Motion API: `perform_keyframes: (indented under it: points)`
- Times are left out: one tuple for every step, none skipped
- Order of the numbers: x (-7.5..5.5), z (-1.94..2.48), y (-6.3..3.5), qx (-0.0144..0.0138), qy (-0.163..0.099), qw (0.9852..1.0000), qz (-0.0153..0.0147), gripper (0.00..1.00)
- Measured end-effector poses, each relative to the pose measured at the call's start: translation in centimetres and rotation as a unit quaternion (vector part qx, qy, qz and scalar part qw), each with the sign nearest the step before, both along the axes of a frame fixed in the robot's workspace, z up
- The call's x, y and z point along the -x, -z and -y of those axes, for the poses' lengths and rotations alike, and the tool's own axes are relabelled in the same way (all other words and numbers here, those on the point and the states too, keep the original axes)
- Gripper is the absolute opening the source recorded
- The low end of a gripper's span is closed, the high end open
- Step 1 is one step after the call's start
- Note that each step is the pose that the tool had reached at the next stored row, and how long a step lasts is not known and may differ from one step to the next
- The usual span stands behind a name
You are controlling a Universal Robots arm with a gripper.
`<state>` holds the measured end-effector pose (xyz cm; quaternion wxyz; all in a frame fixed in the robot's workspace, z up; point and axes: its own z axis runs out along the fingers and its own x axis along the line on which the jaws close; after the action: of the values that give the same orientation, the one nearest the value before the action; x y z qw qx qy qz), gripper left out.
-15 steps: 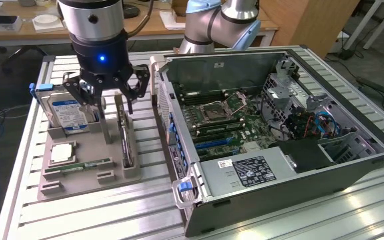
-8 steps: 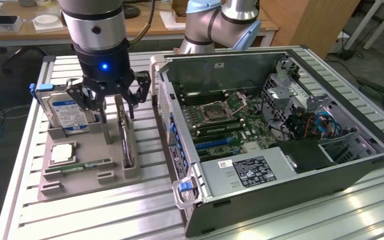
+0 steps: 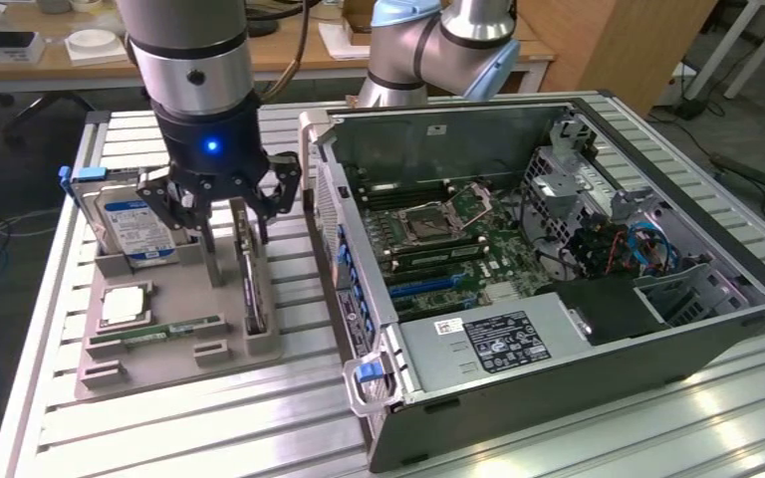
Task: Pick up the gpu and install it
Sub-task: 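Pick up the gpu and move the gpu toward the slot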
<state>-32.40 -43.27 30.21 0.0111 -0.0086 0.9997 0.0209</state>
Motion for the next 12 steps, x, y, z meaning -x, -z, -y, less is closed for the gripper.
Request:
perform_keyframes:
  points:
    - [0.0,-0.03,0.14,0.0000,0.000,1.0000,0.0000,0.59]
    - [0.0,-0.06,0.29,0.0000,0.000,1.0000,0.0000,0.59]
    - [0.0,-0.11,0.43,0.0001,0.000,1.0000,-0.0001,0.59]
    - [0.0,-0.17,0.56,0.0001,0.000,1.0000,-0.0001,0.59]
    - [0.0,-0.24,0.69,0.0001,0.000,1.0000,-0.0001,0.59]
    - [0.0,-0.34,0.81,0.0001,0.000,1.0000,-0.0001,0.59]
    - [0.0,-0.46,0.93,0.0000,0.000,1.0000,0.0000,0.59]
    - [0.0,-0.56,1.04,0.0000,0.000,1.0000,0.0000,0.59]
    - [0.0,-0.58,1.16,0.0000,0.000,1.0000,0.0001,0.59]
    - [0.0,-0.58,1.26,0.0000,0.000,1.0000,0.0000,0.59]
    - [0.0,-0.58,1.37,0.0000,0.000,1.0000,-0.0001,0.59]
    - [0.0,-0.59,1.53,0.0000,0.000,1.0000,0.0000,0.59]
